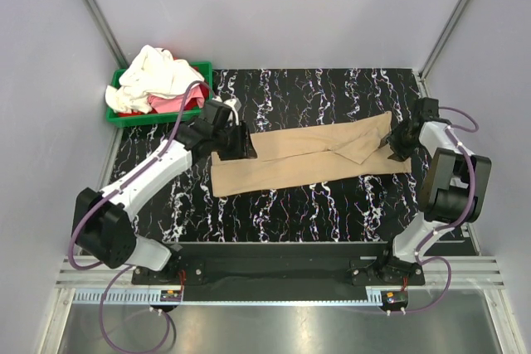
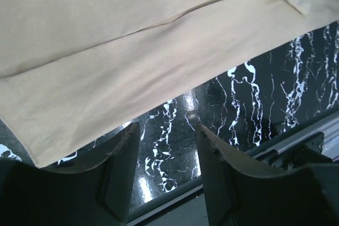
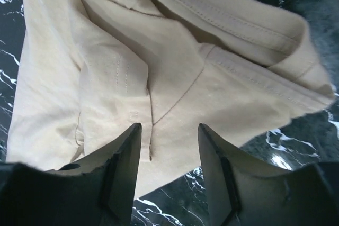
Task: Fold and stack the t-shirts
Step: Fold the tshirt
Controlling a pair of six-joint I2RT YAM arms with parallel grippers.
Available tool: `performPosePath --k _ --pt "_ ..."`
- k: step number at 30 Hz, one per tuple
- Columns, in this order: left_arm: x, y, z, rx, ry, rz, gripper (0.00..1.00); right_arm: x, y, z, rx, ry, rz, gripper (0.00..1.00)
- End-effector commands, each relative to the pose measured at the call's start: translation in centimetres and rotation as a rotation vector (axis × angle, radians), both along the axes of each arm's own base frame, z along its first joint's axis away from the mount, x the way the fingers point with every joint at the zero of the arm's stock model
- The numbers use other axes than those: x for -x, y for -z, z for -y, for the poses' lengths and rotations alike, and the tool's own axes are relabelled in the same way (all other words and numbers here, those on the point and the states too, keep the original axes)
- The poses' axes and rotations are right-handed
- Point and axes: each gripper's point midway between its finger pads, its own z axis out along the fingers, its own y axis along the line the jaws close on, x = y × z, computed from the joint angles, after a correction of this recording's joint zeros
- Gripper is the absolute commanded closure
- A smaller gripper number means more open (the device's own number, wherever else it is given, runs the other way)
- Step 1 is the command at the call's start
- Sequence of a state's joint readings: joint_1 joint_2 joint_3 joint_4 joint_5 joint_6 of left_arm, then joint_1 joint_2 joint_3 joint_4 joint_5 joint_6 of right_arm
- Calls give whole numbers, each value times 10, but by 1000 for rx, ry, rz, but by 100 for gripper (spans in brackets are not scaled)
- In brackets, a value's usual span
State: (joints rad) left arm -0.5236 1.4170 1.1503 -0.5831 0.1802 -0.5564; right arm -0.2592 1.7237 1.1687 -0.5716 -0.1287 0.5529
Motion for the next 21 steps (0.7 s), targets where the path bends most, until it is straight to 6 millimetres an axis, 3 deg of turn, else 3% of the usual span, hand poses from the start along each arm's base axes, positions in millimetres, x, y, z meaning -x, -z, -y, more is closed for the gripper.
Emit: performPosePath --k 1,8,12,15,21 --pt "-3 -22 10 52 71 31 48 -31 -3 -10 -63 -3 146 43" --pt "-6 -12 30 133 95 -28 47 -68 1 -20 -151 -26 252 42" --pt "-10 1 35 147 81 -56 47 -87 -9 -23 -171 -66 316 44" --pt "-14 8 45 174 80 -77 47 -102 -20 -28 -201 -115 379 46" --pt "-26 15 73 236 80 -100 47 -124 -61 -44 -151 -232 493 48"
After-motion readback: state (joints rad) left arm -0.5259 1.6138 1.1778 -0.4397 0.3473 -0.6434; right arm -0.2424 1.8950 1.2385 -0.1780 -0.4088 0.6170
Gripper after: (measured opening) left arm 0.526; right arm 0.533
